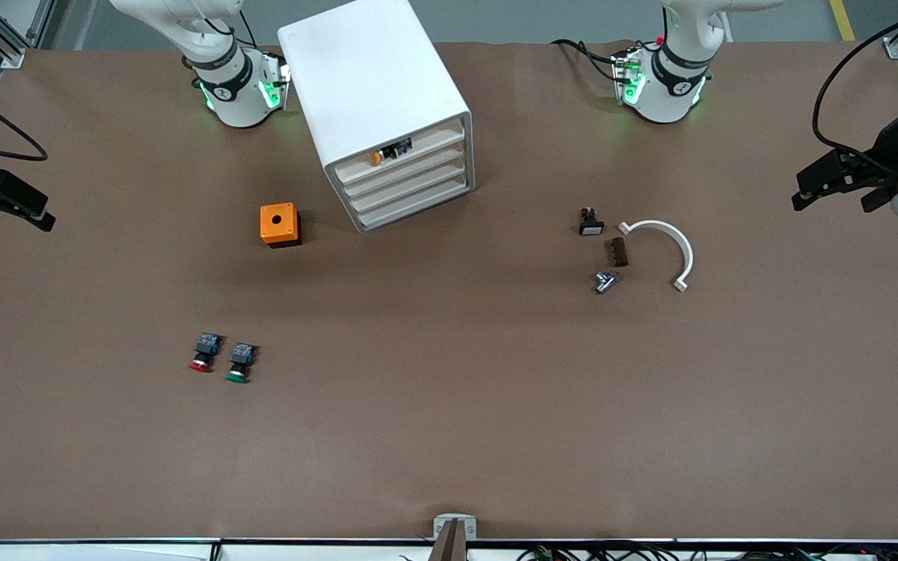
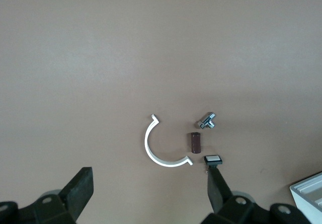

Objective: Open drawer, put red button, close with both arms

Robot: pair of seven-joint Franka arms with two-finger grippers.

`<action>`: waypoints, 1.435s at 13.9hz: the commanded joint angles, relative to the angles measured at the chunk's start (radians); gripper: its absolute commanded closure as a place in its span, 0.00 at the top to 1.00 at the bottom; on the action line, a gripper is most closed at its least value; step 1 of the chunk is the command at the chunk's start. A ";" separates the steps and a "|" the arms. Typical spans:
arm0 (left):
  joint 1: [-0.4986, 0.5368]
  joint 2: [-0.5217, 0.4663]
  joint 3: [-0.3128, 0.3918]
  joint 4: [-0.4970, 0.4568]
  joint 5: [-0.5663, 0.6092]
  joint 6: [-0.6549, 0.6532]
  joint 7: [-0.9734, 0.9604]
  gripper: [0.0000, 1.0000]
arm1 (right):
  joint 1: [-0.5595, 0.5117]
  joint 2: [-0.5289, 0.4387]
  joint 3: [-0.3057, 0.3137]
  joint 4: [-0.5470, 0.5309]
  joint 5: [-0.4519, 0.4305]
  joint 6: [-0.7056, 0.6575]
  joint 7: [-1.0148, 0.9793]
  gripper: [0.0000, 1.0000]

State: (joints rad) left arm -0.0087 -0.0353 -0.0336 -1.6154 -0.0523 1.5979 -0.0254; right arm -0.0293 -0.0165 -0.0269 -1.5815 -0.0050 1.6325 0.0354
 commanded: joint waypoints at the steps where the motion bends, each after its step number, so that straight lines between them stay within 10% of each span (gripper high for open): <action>1: 0.009 0.032 -0.005 0.029 0.023 -0.021 -0.007 1.00 | -0.006 0.001 0.002 0.011 0.002 -0.008 -0.008 1.00; 11: -0.036 0.158 -0.026 0.029 0.016 -0.045 -0.128 1.00 | 0.003 0.156 0.007 0.012 0.003 0.021 0.006 1.00; 20: -0.229 0.417 -0.031 0.118 -0.253 -0.049 -0.903 1.00 | -0.026 0.372 0.005 -0.002 0.106 0.204 0.011 1.00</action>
State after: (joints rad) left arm -0.2204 0.3012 -0.0681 -1.5697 -0.2392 1.5719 -0.8056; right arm -0.0479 0.3200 -0.0297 -1.5921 0.0852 1.8155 0.0371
